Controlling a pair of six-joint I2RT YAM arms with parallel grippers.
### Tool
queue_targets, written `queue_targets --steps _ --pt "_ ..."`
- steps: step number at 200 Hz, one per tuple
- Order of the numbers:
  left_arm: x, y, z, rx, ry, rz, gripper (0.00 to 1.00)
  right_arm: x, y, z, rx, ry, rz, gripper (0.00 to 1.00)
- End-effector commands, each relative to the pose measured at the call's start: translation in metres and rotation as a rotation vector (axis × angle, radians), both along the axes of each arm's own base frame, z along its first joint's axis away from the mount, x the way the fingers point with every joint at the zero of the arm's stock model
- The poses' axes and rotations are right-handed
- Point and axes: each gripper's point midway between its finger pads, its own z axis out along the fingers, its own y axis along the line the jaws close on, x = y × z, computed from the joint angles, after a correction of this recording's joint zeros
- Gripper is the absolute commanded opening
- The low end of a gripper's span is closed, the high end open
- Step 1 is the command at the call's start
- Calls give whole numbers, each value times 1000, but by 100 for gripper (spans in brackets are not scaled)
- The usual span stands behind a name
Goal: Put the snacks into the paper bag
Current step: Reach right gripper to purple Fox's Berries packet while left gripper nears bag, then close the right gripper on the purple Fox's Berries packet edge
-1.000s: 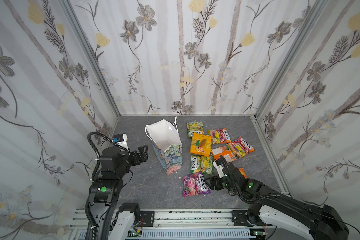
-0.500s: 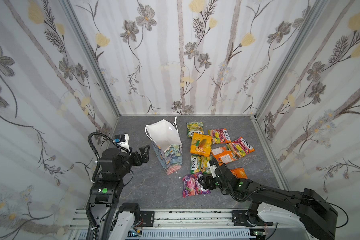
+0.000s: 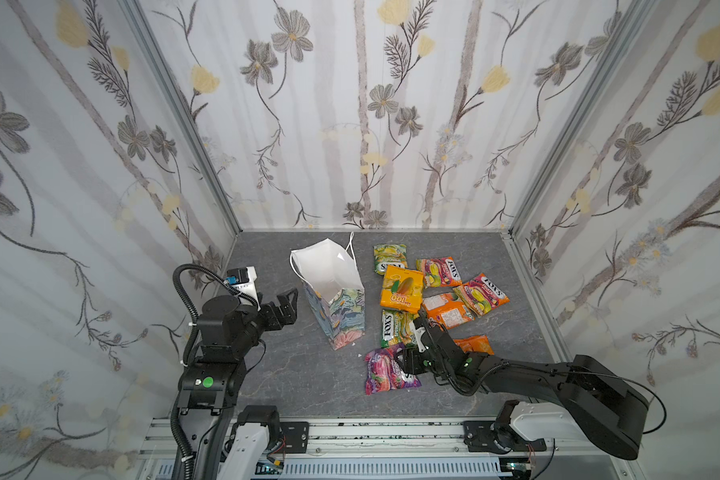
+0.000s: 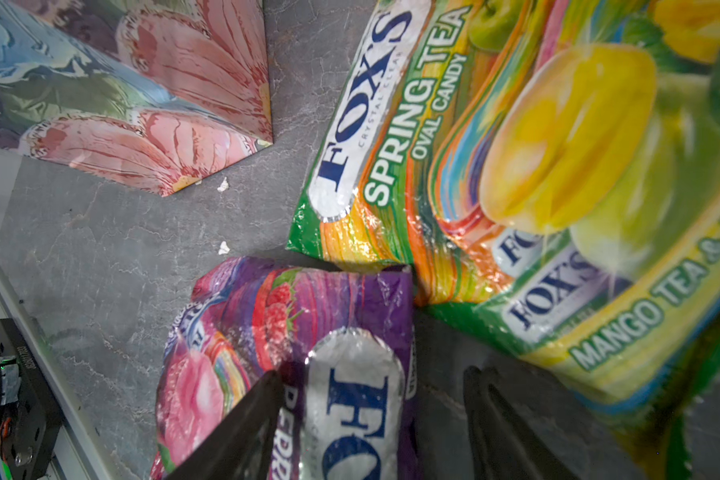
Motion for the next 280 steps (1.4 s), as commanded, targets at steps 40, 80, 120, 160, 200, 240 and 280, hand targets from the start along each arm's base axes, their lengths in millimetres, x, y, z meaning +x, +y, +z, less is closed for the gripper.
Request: queue_targets --steps 40,80,120,160,200,240,280 --pt "5 -2 -1 10 7 -17 100 6 10 3 52 -5 4 54" --pt "5 -4 -1 -2 -8 -20 100 5 11 1 78 4 -5 39" --pt "8 -8 -4 -29 -14 -35 100 4 13 1 100 13 -5 20" --pt "10 -8 -5 -36 -16 -34 100 5 14 10 104 5 -8 12" --pt "5 -17 6 -55 -62 -89 100 10 15 25 109 -28 -9 7" --pt "14 -24 16 -94 -90 -117 100 14 17 44 129 -68 -10 0" --pt "11 -45 31 -120 -150 -257 100 13 13 66 152 -104 -14 0"
